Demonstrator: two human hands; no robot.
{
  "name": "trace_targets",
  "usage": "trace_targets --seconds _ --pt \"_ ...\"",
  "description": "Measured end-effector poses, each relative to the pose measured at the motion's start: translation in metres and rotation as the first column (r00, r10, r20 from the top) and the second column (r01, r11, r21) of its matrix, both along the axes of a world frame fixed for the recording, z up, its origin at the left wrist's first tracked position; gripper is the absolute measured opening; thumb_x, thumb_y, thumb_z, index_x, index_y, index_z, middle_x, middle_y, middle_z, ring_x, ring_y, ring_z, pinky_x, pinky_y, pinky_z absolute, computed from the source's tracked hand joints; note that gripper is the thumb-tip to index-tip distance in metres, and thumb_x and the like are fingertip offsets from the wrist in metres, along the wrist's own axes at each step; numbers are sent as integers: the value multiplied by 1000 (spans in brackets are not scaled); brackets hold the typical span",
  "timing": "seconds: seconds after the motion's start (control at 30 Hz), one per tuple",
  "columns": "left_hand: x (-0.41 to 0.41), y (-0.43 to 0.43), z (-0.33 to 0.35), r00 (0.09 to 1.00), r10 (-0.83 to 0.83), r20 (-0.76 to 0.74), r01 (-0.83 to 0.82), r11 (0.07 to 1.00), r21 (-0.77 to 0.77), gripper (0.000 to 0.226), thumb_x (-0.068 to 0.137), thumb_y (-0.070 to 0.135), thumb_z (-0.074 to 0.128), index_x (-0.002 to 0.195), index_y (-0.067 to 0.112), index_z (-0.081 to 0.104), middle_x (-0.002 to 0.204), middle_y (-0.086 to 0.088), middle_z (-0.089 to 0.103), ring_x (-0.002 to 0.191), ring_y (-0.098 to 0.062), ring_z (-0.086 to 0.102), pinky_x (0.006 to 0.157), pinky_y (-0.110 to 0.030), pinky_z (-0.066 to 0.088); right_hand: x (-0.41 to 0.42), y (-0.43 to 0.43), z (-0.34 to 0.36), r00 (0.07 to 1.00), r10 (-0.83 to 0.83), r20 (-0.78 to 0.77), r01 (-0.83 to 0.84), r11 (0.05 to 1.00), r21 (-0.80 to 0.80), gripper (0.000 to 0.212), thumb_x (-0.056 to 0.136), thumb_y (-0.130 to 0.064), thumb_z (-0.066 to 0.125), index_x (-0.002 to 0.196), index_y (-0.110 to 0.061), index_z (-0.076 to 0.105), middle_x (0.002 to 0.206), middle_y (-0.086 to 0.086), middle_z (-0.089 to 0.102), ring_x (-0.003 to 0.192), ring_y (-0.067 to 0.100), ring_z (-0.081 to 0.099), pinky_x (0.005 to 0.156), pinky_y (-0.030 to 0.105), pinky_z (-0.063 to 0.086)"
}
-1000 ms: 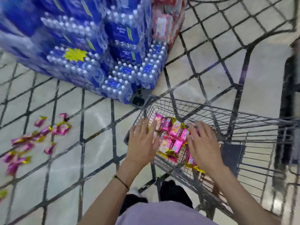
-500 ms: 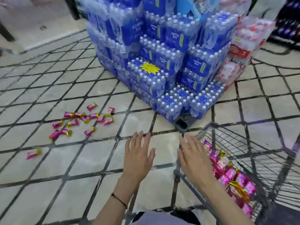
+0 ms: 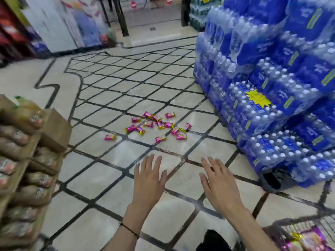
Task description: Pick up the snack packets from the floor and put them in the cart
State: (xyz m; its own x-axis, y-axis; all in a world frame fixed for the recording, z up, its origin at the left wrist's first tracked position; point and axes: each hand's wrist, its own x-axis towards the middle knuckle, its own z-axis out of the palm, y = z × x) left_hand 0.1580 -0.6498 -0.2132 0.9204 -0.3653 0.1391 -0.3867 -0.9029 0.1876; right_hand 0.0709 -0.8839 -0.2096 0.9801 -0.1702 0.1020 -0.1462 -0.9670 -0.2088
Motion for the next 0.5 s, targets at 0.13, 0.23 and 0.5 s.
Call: trace_targets --seconds 0.13,0.23,0.5 --pt "23 -11 -7 996 85 -39 -87 996 -32 53 95 47 45 138 18 59 143 -10 58 131 -32 54 97 -55 50 44 -5 -10 999 42 -19 -42 999 12 51 103 -41 38 148 -18 48 146 11 54 136 34 49 108 47 46" --pt "55 -26 -17 993 100 -61 -101 995 -12 53 94 47 44 136 19 61 142 -9 59 130 -31 55 98 -55 49 87 -18 -22 997 75 -27 -75 997 21 51 102 -39 37 146 -15 50 143 13 57 132 36 52 105 49 49" --pt "198 -96 -10 985 160 -58 -161 987 -3 47 93 43 44 132 21 60 137 -4 59 129 -25 52 99 -47 46 226 -78 -26 993 102 -52 -97 992 86 53 101 -39 37 149 -16 44 146 13 54 133 37 50 101 48 50"
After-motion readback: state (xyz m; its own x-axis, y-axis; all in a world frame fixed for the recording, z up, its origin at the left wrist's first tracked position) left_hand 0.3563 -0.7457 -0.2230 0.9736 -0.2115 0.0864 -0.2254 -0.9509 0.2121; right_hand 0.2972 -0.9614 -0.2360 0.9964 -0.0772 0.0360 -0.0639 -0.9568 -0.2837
